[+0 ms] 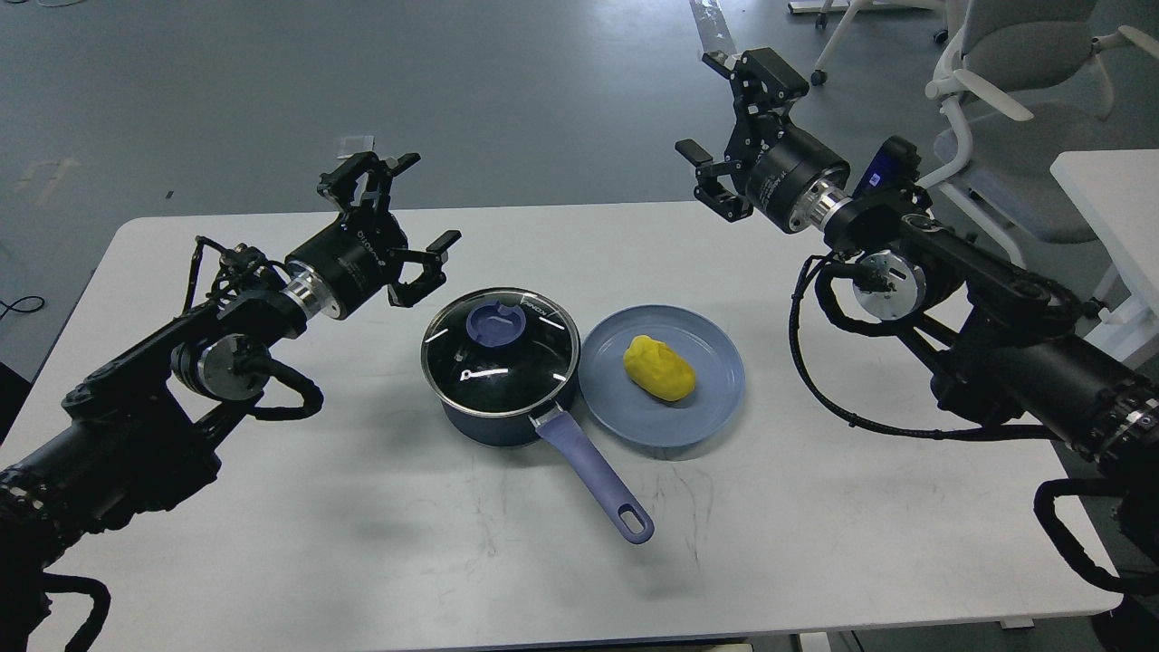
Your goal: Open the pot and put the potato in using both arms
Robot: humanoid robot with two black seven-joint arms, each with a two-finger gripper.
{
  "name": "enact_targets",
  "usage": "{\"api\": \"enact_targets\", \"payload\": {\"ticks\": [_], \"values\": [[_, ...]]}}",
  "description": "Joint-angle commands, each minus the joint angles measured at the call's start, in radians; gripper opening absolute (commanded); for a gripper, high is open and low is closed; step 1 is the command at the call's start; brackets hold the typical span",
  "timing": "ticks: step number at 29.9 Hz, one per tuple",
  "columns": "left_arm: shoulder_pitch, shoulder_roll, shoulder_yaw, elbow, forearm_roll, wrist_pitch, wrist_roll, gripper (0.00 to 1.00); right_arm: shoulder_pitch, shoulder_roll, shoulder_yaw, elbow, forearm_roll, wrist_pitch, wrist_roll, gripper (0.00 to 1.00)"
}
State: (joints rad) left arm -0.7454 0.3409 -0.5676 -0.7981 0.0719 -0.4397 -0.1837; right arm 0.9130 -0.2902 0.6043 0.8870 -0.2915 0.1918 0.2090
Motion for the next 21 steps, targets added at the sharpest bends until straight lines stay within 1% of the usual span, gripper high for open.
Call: {"api": "enact_targets", "payload": {"ticks": [1, 3, 12, 17, 21], "values": [[0.006, 0.015, -0.006, -0.046, -0.001, 0.029, 0.009, 0.98, 0.004, 0.000, -0.001, -0.005, 0.000, 0.000, -0.002, 1.00], [0.006, 0.015, -0.006, -0.050, -0.001, 0.039, 0.010, 0.98, 0.013, 0.000, -0.001, -0.011, 0.000, 0.000, -0.002, 1.00], [0.006, 0.036, -0.008, -0.053, -0.001, 0.041, 0.006, 0.98, 0.013, 0.000, -0.001, -0.011, 0.000, -0.005, -0.002, 1.00], [0.006, 0.038, -0.018, -0.056, -0.001, 0.029, 0.003, 0.98, 0.010, 0.003, -0.001, -0.011, 0.000, -0.008, -0.002, 1.00], [0.006, 0.038, -0.020, -0.056, -0.001, 0.027, 0.009, 0.98, 0.012, 0.006, -0.001, -0.011, 0.000, -0.009, -0.002, 1.00]]}}
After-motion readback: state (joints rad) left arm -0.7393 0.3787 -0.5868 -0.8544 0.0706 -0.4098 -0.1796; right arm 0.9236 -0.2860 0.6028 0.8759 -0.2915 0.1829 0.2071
